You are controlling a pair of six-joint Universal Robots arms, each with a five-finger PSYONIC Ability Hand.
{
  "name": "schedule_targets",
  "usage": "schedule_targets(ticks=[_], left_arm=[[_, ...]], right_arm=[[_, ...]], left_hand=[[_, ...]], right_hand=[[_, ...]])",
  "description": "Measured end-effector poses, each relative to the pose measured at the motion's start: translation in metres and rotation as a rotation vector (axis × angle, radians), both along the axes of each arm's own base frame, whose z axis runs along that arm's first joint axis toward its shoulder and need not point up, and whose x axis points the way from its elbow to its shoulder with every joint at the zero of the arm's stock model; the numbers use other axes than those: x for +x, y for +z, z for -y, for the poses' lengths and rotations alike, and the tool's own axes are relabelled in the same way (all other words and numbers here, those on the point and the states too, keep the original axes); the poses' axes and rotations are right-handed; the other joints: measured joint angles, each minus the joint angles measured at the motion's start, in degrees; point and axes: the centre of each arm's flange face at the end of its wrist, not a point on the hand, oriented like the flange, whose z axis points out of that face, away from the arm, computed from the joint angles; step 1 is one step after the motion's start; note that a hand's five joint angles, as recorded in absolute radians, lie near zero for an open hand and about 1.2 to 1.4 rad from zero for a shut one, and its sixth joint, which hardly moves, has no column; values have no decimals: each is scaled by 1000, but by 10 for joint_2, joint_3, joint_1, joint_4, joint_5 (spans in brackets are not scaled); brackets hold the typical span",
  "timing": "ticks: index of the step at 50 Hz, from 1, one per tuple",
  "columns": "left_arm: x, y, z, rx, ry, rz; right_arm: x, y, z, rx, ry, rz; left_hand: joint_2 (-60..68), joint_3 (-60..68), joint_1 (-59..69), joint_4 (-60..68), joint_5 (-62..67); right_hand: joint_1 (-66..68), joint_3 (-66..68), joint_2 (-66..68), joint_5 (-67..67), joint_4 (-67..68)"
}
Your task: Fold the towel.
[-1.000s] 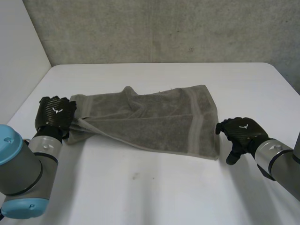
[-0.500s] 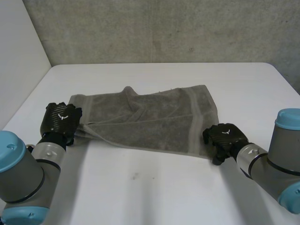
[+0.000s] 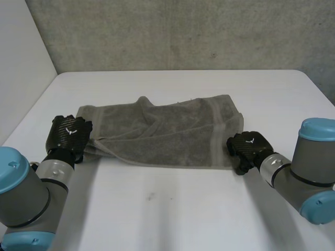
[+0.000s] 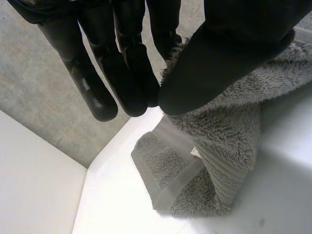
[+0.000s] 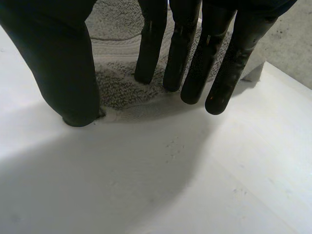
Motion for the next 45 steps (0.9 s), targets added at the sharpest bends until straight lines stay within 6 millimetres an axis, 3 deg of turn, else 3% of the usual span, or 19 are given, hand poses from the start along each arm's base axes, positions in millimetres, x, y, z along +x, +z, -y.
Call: schedule_targets(ticks=[3,13,30,37,41,45], left_arm=[[0,0,0,1,0,0],[0,0,0,0,1,0],[-5,-1,-8,8,-22,2],[-18,-5,-29,33,-84,12],[-27,-5,-44,37,-131,14],[-32,-2,-53,31,-162,11]], right_arm=[[2,-2,3,-9,6,-14],[7,1,10,-41,15,-19],[4,38,19,-128,-17,12],[0,49,8,-131,-13,11],[-2,47,0,-106,-5,4],[-2,42,-5,-79,3,-1]], left_hand=[[0,0,0,0,0],[0,0,0,0,0],[0,0,0,0,0],[0,0,0,0,0],[0,0,0,0,0],[0,0,0,0,0]], right_hand=[[10,11,10,1,11],[172,224,221,49,229],[178,224,221,154,229],[177,222,219,178,226],[99,116,114,137,116],[88,98,100,132,99]])
